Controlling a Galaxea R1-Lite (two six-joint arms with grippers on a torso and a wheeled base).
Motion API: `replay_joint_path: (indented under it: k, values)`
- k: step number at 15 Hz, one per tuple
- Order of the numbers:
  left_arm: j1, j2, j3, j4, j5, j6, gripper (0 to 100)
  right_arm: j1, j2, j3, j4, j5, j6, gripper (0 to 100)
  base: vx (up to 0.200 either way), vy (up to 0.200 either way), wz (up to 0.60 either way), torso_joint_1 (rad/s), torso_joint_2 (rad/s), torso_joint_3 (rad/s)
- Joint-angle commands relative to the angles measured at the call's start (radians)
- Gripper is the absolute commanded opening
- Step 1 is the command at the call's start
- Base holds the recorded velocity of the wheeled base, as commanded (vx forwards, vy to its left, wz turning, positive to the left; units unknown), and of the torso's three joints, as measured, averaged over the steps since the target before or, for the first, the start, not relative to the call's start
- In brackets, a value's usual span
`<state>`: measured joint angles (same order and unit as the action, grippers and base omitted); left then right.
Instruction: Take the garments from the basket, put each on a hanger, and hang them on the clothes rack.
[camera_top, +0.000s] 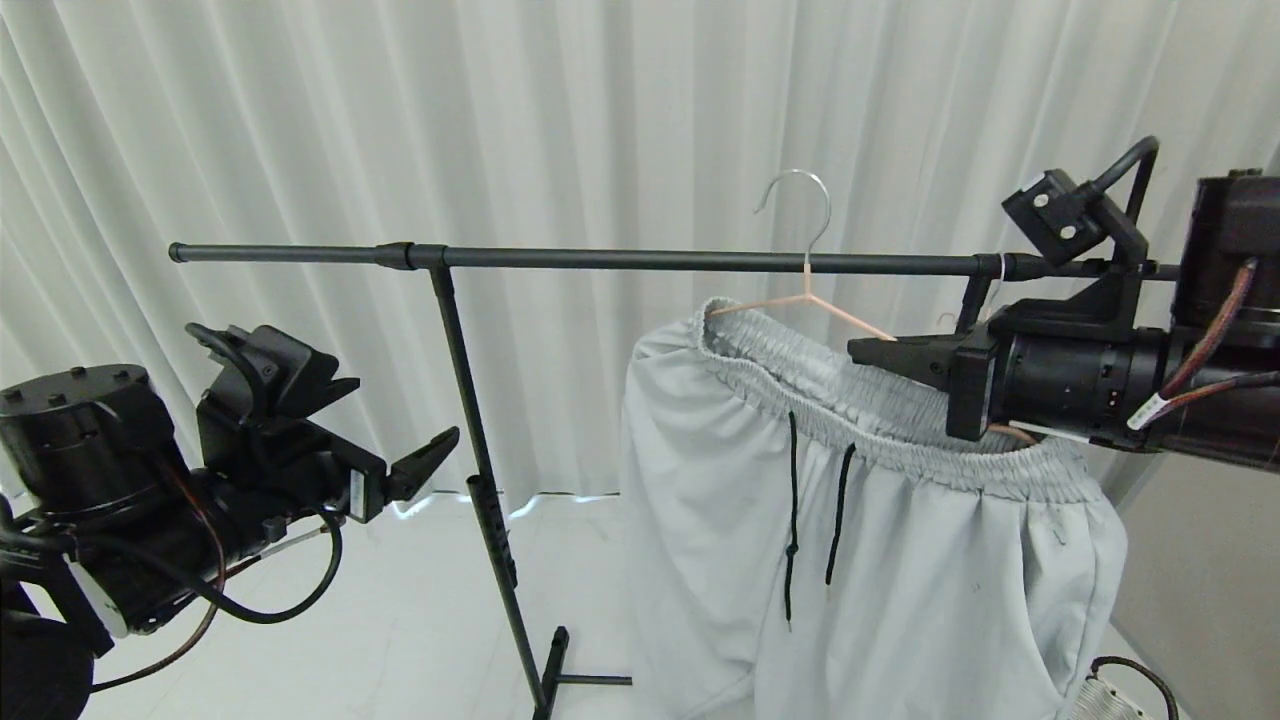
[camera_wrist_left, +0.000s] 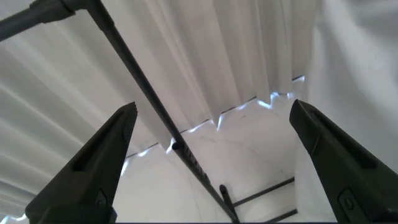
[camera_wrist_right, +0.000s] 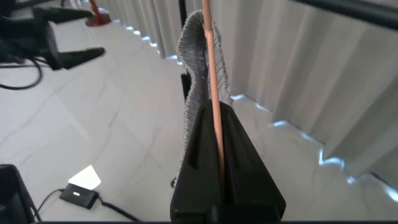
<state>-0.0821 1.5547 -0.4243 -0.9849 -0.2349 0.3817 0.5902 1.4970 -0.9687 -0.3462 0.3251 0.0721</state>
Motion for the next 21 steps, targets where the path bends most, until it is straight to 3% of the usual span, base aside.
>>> replay_joint_path:
  k: [1,5,10,17,21]
  values:
    - [0.001,-0.008,-0.001,0.0,0.0,0.002,100,0.002,0.017,0.005,0.029,-0.012,0.003,0,0.0,0.0,0.0,0.0,0.0,0.0]
    - [0.001,-0.016,-0.001,0.0,0.005,0.009,100,-0.004,0.029,0.018,0.033,-0.044,0.015,0,0.0,0.0,0.0,0.0,0.0,0.0]
    - [0.001,-0.015,-0.005,-0.041,0.014,0.013,100,-0.067,0.02,0.004,0.03,-0.046,0.021,0,0.2,0.0,0.0,0.0,0.0,0.001]
    - [-0.001,-0.001,0.007,-0.066,0.028,0.046,100,-0.078,0.028,0.013,0.012,-0.086,0.052,0,0.2,0.0,0.0,0.004,0.0,0.002]
    - [0.001,0.001,0.024,-0.113,0.028,0.066,100,-0.078,0.062,0.004,0.009,-0.084,0.063,0,0.0,0.0,0.0,0.0,0.0,0.0]
